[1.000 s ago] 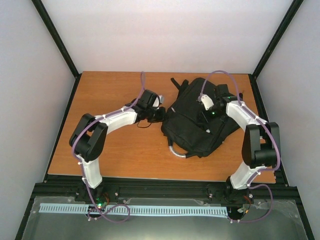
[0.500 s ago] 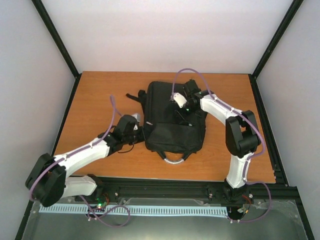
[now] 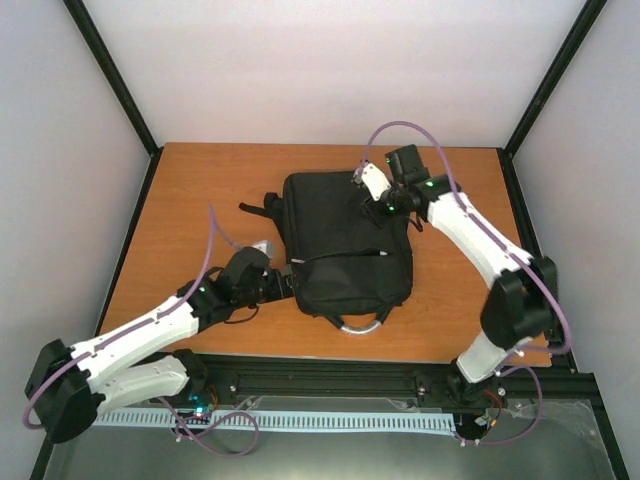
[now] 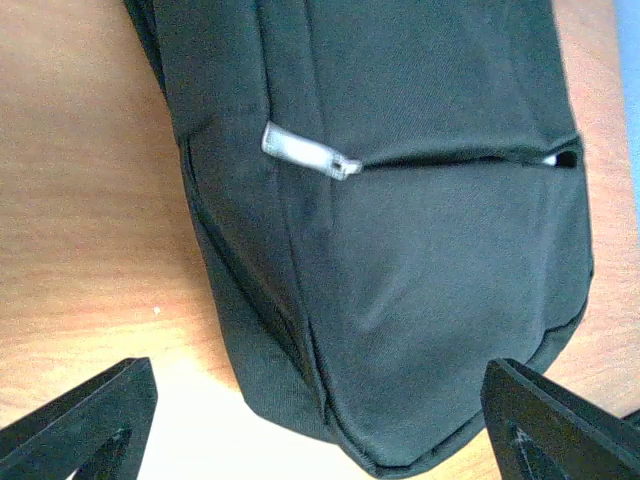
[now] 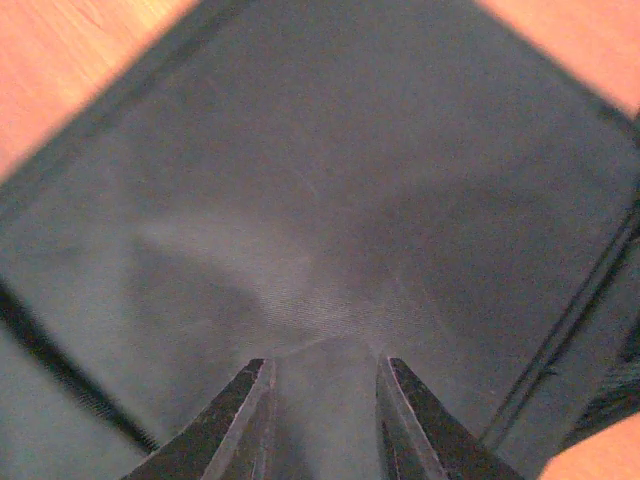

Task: Pack the student bag
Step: Adjust the student bag at the center of the board.

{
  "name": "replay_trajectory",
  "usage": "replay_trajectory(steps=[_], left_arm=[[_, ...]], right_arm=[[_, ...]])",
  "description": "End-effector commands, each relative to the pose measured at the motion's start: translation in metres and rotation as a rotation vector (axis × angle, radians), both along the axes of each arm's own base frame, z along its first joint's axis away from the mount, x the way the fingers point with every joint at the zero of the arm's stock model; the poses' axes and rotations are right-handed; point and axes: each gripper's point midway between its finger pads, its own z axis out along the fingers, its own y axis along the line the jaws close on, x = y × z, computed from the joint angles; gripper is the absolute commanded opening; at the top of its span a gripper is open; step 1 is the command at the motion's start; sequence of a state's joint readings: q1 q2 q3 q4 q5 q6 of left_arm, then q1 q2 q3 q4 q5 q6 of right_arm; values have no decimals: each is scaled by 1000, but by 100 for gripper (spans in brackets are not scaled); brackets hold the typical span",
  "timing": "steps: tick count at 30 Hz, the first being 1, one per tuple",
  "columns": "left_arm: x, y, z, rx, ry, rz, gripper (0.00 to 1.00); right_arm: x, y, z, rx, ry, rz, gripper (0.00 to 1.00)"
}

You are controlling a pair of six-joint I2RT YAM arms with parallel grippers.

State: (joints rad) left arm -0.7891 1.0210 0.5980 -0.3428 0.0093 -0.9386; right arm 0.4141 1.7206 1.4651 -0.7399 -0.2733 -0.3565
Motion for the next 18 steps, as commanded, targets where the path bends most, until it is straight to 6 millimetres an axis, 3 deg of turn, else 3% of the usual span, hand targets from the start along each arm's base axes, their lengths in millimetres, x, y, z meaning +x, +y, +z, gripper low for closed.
replay_trajectory(steps=[1,4,8,10,12,13,16,18], left_arm=[[23,31,31,104,-100,85,92],[40,32,32,67,-62,80,87],[63,21,33,21,-50,64,79],[77,18,33,11,-41,67,77],[89,16,29,-6,-13,73,77],[95,13,28,-28,3,69,77],[108,4,20,-68,41,40,74],[115,-3,14,-82,60,21,67]], right_arm=[[-32,11,71,125,-169,93,29],[-47,14,96,151,-237,123,31],[-36,-9,129,88,-398,-8,35],[-31,-24,147,64,-513,-62,51],[-28,-36,158,51,-592,-114,85],[-29,-38,158,55,-597,-115,97],[-44,-25,143,73,-501,-15,100],[-56,-13,128,85,-414,57,99]])
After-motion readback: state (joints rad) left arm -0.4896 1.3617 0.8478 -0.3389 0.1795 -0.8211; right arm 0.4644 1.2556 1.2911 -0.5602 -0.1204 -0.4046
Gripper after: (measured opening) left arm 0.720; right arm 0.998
